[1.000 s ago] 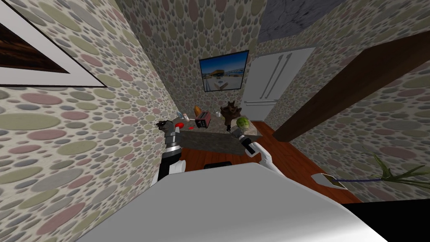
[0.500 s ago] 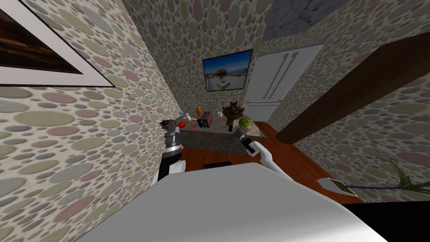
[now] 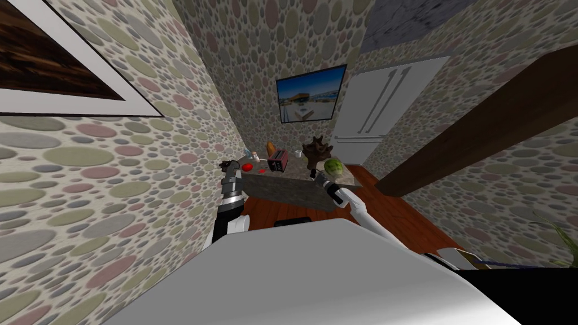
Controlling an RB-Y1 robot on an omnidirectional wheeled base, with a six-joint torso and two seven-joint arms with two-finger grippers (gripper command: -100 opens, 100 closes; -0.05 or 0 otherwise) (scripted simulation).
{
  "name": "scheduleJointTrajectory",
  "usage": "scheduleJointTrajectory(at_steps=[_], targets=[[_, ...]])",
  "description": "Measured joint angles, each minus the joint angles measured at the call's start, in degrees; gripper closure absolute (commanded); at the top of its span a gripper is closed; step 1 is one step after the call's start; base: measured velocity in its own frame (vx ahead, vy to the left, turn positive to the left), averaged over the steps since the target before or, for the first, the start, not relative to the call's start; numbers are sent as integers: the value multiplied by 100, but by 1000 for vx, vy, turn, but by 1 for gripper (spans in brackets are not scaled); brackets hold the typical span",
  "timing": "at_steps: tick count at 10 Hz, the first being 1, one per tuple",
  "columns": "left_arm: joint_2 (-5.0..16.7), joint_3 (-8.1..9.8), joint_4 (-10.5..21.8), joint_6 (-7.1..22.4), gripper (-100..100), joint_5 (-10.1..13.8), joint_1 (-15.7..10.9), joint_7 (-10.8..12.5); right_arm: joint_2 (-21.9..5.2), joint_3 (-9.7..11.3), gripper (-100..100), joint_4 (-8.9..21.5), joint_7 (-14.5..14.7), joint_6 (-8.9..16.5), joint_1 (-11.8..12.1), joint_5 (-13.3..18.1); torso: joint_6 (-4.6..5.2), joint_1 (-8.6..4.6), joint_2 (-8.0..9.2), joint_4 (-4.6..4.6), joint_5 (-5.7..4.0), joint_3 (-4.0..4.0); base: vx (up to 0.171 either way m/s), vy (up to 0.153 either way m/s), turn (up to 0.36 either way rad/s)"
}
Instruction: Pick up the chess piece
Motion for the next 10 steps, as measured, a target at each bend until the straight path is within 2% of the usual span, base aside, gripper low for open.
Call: scheduleJointTrajectory(at_steps=[2, 3, 4, 5, 10], targets=[[0, 0, 0, 0, 0, 0, 0, 0, -73, -11, -100, 119, 199, 25, -81, 161, 0, -7, -8, -1, -1, -4, 47, -6, 32], [0, 0, 0, 0, 0, 0, 0, 0, -77, -14, 0, 124, 225, 26, -85, 170, 1, -8, -1, -1, -2, -1, 5, -1, -1], [0, 0, 0, 0, 0, 0, 0, 0, -77, -14, -100, 124, 223, 26, -85, 169, 1, -6, 8, 1, -2, 4, -21, 15, 132], [0, 0, 0, 0, 0, 0, -1, 0, -124, -13, -100, 150, 184, 70, -132, 163, -2, -1, 17, 3, 0, 9, -29, 10, 61], [0, 0, 0, 0, 0, 0, -1, 0, -54, -271, -100, 662, 280, -77, -428, 109, 1, -2, 25, 5, 0, 14, -31, 13, 78]])
